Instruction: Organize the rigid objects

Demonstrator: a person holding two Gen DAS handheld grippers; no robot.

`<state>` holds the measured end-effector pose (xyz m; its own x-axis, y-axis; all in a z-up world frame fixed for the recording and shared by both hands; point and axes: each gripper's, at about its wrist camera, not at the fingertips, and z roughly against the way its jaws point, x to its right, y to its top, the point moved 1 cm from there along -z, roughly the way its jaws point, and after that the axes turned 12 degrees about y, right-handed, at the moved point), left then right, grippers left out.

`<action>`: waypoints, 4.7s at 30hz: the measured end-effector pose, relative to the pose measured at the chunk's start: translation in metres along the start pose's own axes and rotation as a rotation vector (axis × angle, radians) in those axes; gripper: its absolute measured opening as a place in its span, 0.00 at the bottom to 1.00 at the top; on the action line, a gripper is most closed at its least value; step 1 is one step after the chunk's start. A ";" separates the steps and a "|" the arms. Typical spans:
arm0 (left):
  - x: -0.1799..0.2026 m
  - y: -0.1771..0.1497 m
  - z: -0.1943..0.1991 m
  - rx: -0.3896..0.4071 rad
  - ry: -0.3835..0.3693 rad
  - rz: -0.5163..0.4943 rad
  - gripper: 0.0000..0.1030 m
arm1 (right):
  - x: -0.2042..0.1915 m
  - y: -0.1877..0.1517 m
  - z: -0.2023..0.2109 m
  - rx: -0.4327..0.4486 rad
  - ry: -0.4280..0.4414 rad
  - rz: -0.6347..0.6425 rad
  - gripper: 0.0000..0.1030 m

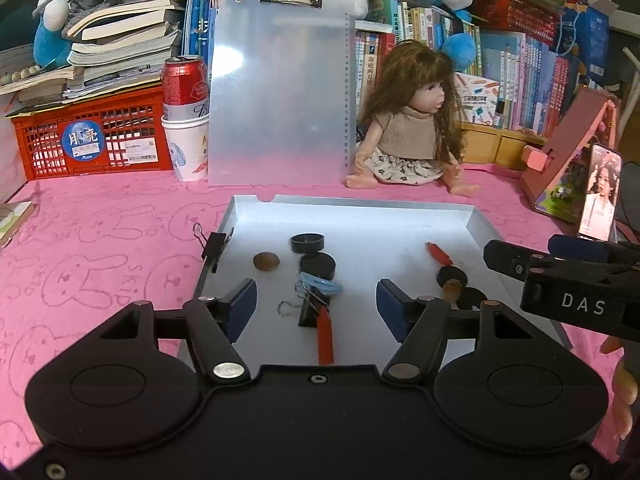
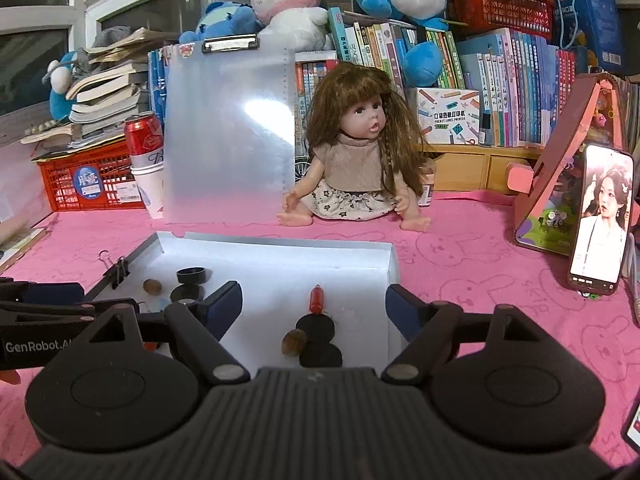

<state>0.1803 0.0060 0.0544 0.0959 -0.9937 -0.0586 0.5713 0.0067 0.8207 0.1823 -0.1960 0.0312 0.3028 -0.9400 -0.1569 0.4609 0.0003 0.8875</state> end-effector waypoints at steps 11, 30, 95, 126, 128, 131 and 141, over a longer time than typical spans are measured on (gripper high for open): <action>-0.001 -0.018 0.029 0.005 -0.006 0.004 0.66 | -0.005 -0.013 0.024 0.005 -0.004 -0.003 0.86; -0.006 -0.067 0.040 -0.041 0.013 0.010 0.71 | -0.019 -0.050 0.039 -0.031 0.011 0.039 0.88; -0.013 -0.108 0.022 0.005 0.092 -0.017 0.93 | -0.019 -0.098 0.026 -0.121 -0.025 -0.021 1.00; -0.014 -0.109 0.023 0.007 0.090 -0.017 0.93 | -0.019 -0.098 0.026 -0.121 -0.025 -0.021 1.00; -0.014 -0.109 0.023 0.007 0.090 -0.017 0.93 | -0.019 -0.098 0.026 -0.120 -0.025 -0.021 1.00; -0.014 -0.109 0.023 0.007 0.090 -0.017 0.93 | -0.019 -0.098 0.026 -0.121 -0.025 -0.020 1.00; -0.014 -0.109 0.023 0.007 0.090 -0.017 0.93 | -0.019 -0.098 0.026 -0.120 -0.025 -0.020 1.00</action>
<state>0.0981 0.0162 -0.0207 0.1590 -0.9796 -0.1229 0.5676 -0.0112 0.8232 0.1094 -0.1871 -0.0418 0.2723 -0.9484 -0.1624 0.5641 0.0206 0.8255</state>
